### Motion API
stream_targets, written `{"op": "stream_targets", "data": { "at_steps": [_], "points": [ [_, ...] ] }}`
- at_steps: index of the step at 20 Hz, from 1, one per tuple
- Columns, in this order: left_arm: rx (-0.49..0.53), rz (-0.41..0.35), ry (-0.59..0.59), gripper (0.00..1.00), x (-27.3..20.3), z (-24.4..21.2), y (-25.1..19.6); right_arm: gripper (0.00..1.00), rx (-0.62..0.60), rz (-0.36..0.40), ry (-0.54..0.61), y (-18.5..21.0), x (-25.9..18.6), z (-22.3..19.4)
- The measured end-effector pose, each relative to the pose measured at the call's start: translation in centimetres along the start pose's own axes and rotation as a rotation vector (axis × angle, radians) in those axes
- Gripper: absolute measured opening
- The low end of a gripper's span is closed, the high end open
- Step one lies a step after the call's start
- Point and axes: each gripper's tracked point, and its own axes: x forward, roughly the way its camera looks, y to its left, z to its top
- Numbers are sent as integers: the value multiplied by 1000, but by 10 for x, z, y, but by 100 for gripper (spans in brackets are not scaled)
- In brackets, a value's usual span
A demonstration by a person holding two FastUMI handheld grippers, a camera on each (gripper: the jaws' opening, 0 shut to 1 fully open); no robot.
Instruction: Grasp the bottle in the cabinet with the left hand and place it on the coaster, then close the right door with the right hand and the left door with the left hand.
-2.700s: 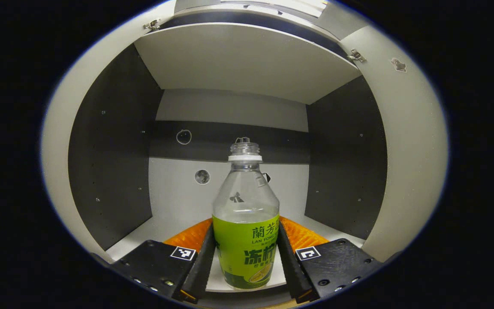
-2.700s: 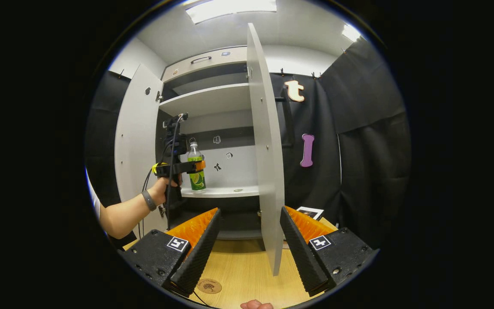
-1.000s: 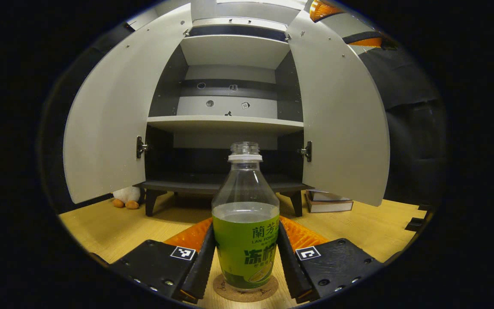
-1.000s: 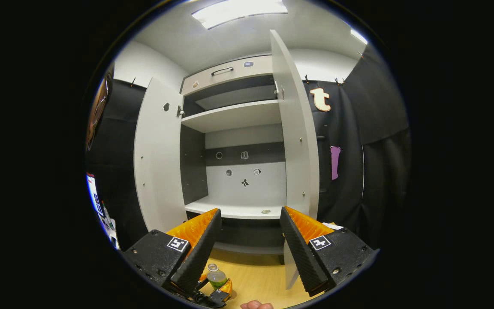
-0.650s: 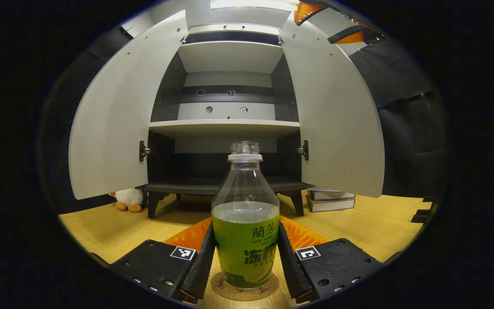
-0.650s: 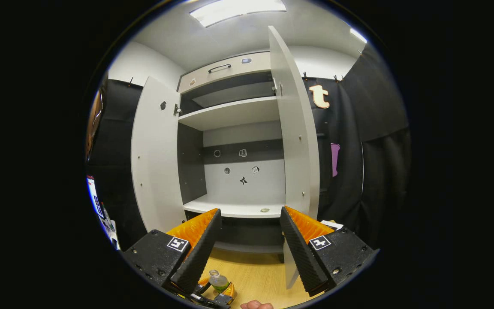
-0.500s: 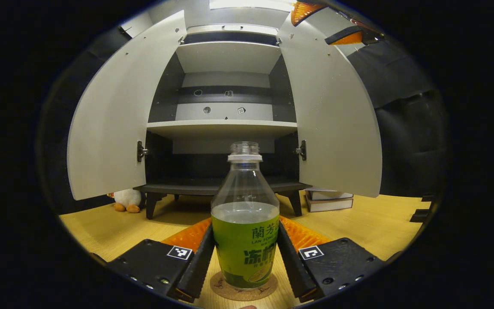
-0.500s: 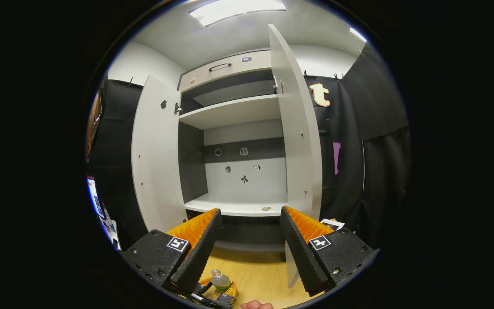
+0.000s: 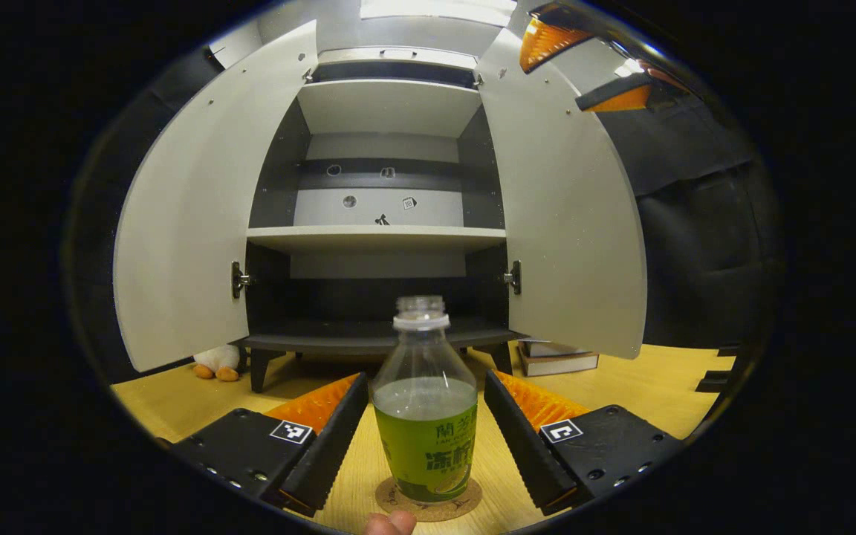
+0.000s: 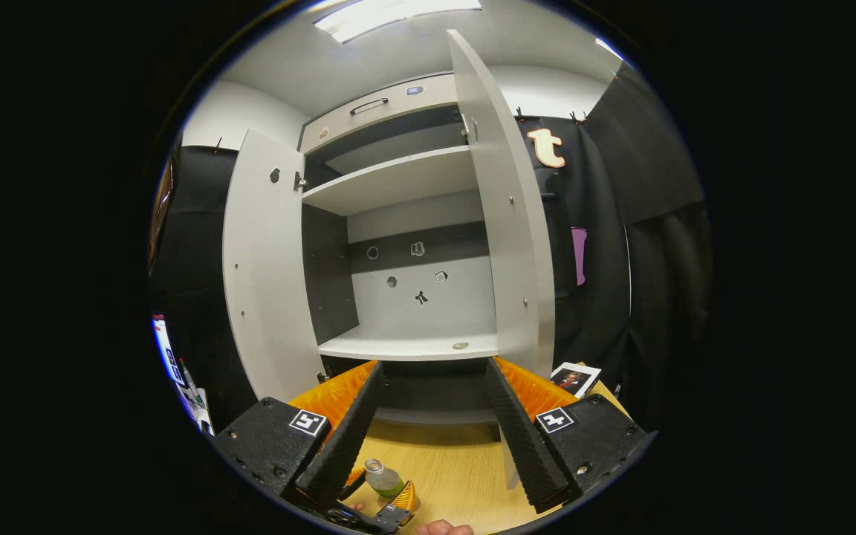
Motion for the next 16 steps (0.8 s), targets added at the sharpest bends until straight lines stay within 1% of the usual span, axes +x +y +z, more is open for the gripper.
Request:
{"op": "stream_targets", "data": {
  "at_steps": [2, 4, 6, 8, 10, 12, 14, 15, 16],
  "points": [
    [-21, 3, -25, 95, -6, 29, 4, 84, -16, 3, -15, -1, -1, -2],
    [-27, 14, -12, 95, -12, 53, 8, 84, -23, 15, -24, 2, 2, -8],
    [-46, 8, -21, 95, -17, 83, 8, 84, 0, 35, -35, 6, 5, -12],
    [-69, 36, -70, 95, -21, 118, 16, 84, 16, 54, -46, 9, 6, -16],
    [-92, 13, -94, 95, -20, 145, 13, 84, 0, 58, -53, 5, 5, -27],
    [-91, 15, -75, 95, -23, 160, 16, 84, 1, 52, -53, 2, 4, -40],
    [-94, 22, -59, 95, -26, 168, 20, 84, 29, 53, -45, 0, -2, -50],
    [-100, 37, -61, 95, -29, 172, 23, 84, 38, 44, -58, -7, -5, -46],
    [-112, 46, -61, 95, -31, 173, 24, 85, 43, 19, -82, -19, -9, -35]
  ]
}}
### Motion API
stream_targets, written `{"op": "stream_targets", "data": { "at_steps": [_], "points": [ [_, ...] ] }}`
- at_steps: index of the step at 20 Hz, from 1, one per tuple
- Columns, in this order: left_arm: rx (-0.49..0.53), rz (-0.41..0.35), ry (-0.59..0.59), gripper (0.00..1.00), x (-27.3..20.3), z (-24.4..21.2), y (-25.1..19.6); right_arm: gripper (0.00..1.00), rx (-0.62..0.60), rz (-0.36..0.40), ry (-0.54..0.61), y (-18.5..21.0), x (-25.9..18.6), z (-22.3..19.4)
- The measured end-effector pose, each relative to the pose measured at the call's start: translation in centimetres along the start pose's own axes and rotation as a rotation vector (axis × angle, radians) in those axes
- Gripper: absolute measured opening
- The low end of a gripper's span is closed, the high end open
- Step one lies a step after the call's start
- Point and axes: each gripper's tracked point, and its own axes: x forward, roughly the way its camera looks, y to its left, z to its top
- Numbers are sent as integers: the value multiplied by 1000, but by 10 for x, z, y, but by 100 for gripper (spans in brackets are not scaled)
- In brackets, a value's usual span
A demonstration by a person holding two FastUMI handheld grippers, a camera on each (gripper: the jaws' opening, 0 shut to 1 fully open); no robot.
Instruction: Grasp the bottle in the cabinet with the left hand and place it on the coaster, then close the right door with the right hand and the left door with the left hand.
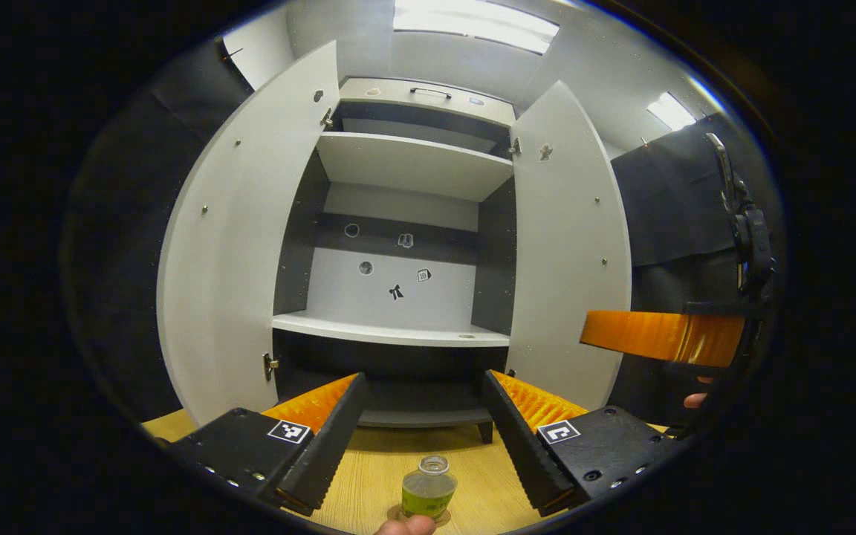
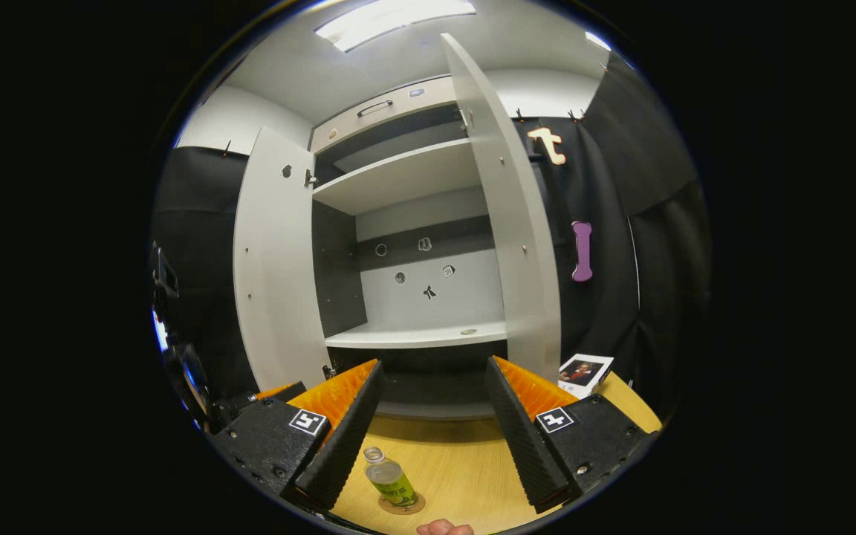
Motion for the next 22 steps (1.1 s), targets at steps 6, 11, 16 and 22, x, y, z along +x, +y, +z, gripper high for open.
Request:
{"op": "stream_targets", "data": {
  "at_steps": [6, 11, 16, 22],
  "points": [
    [-8, 2, 52, 95, -8, -16, -8, 84, -26, -127, -259, -84, -17, 129],
    [-10, -2, 54, 95, -8, -18, -16, 82, -34, -236, -264, -147, 7, 174],
    [13, 26, 48, 95, -10, -17, -8, 82, 7, -235, -192, -164, 50, 163],
    [5, 59, 71, 95, -15, -29, 7, 82, -32, -268, -196, -162, 52, 161]
  ]
}}
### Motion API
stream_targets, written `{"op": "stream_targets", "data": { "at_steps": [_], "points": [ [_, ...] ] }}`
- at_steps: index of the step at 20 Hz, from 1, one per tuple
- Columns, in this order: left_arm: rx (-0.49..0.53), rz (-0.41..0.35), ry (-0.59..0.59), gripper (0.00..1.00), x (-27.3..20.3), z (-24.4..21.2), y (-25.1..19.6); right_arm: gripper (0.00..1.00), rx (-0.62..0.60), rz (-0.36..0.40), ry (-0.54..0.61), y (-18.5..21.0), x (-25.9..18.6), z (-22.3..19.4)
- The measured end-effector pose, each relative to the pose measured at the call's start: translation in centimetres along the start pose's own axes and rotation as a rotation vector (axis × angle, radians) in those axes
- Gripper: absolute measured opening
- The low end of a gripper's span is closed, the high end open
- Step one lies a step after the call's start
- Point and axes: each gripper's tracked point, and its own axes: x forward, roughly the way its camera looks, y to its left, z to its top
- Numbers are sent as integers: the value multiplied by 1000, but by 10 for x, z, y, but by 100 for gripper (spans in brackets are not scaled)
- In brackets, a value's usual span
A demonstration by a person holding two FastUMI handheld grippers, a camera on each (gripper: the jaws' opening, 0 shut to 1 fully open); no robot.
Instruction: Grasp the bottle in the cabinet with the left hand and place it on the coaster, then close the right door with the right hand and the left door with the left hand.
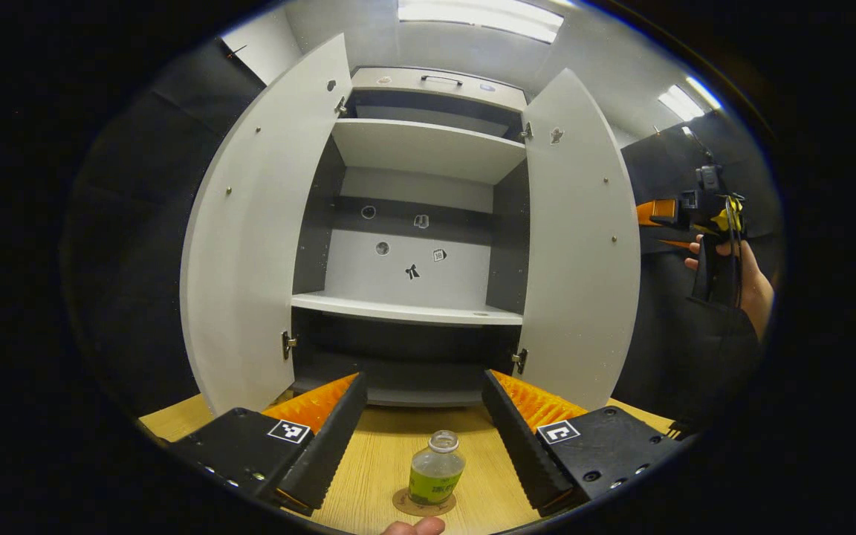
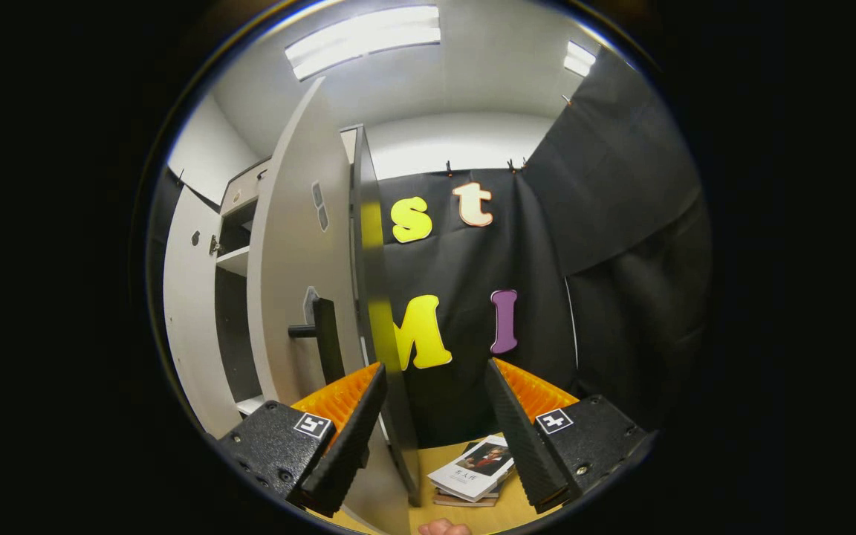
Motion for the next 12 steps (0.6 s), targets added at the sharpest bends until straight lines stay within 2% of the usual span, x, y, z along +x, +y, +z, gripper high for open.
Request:
{"op": "stream_targets", "data": {
  "at_steps": [1, 2, 3, 4, 5, 6, 9, 10, 11, 12],
  "points": [
    [-1, 9, -3, 95, 0, 0, 4, 82, 2, -8, 4, -1, 0, -1],
    [2, 23, -1, 90, 0, 0, 9, 82, -4, -20, 4, -1, 0, -1],
    [6, 35, 1, 95, 1, -2, 12, 82, -18, -36, 4, -1, -1, -1],
    [6, 43, -1, 95, 1, -1, 16, 82, -37, -46, 2, 1, -2, 0],
    [3, 48, -7, 90, 2, 1, 18, 82, -57, -45, 1, 6, -4, 1],
    [1, 51, -14, 95, 3, 2, 20, 82, -62, -34, 1, 14, -6, 0],
    [2, 43, -28, 95, 0, 6, 24, 81, -5, 36, 29, 50, -11, -9],
    [3, 47, -36, 100, -1, 8, 26, 81, 7, 69, 38, 64, -10, -12],
    [2, 56, -41, 95, -2, 9, 29, 81, 3, 108, 45, 79, -9, -18],
    [1, 62, -40, 95, -3, 8, 31, 81, -2, 145, 46, 93, -8, -20]
  ]
}}
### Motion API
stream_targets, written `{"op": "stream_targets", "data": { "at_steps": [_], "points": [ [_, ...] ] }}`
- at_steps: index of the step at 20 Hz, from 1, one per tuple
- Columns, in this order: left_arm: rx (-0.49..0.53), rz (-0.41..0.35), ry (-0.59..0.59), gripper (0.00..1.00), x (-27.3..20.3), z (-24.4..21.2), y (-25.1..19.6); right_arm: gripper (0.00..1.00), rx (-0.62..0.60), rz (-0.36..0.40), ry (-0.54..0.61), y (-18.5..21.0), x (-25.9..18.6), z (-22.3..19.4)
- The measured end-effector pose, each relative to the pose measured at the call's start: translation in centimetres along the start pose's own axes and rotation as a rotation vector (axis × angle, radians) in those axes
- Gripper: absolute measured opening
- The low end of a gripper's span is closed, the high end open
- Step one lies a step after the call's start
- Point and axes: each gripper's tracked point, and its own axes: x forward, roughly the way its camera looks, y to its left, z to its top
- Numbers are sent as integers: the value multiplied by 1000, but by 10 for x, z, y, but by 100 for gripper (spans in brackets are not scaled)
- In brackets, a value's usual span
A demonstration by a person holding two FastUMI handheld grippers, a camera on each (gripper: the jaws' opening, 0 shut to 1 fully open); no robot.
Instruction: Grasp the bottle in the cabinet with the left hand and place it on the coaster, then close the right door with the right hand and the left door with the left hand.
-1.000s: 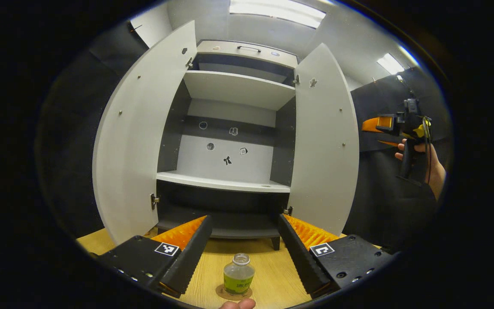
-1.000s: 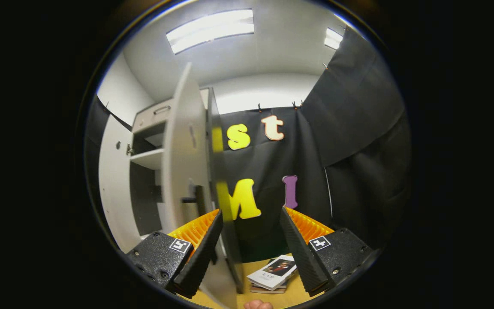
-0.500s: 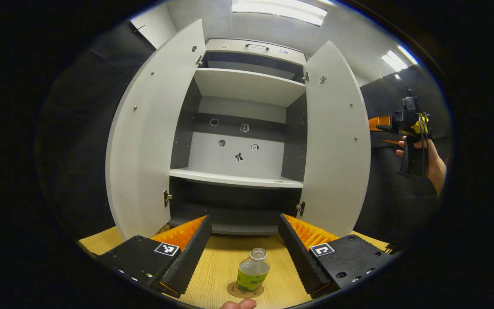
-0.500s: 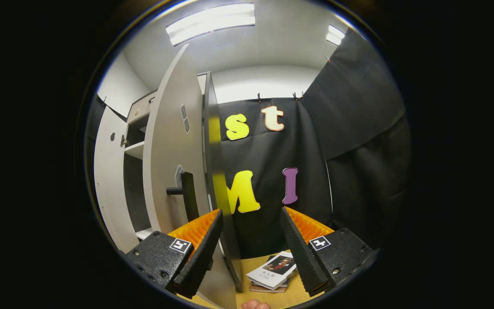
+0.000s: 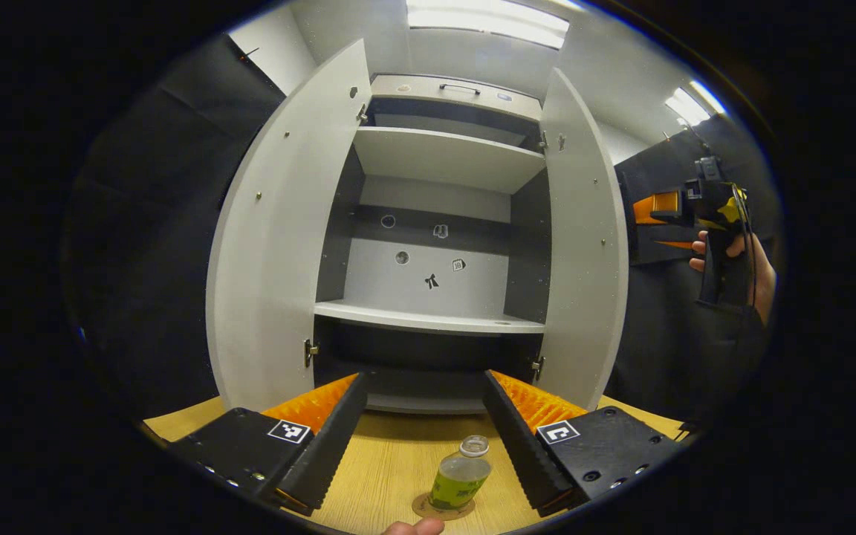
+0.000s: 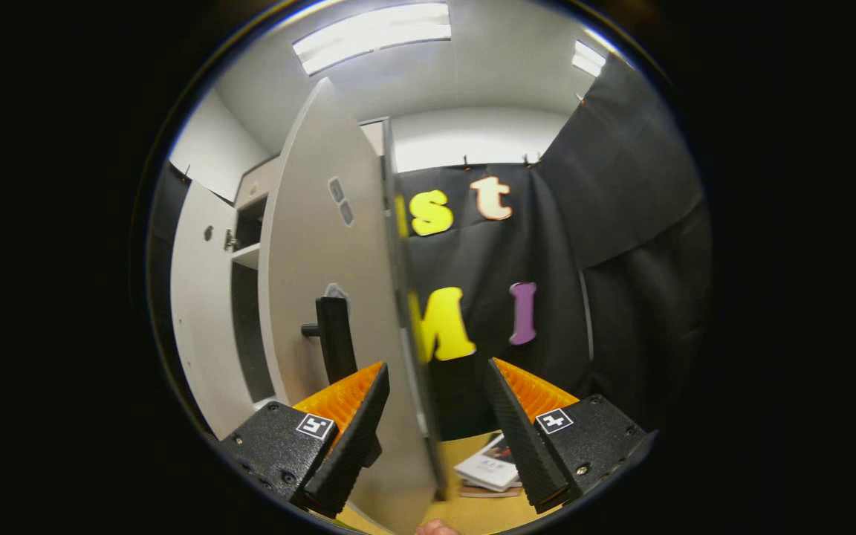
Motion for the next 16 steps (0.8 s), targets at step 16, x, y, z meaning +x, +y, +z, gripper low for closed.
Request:
{"op": "stream_targets", "data": {
  "at_steps": [16],
  "points": [
    [12, 50, 17, 95, -24, -1, 23, 83, -86, 169, 11, 86, 27, -12]
  ]
}}
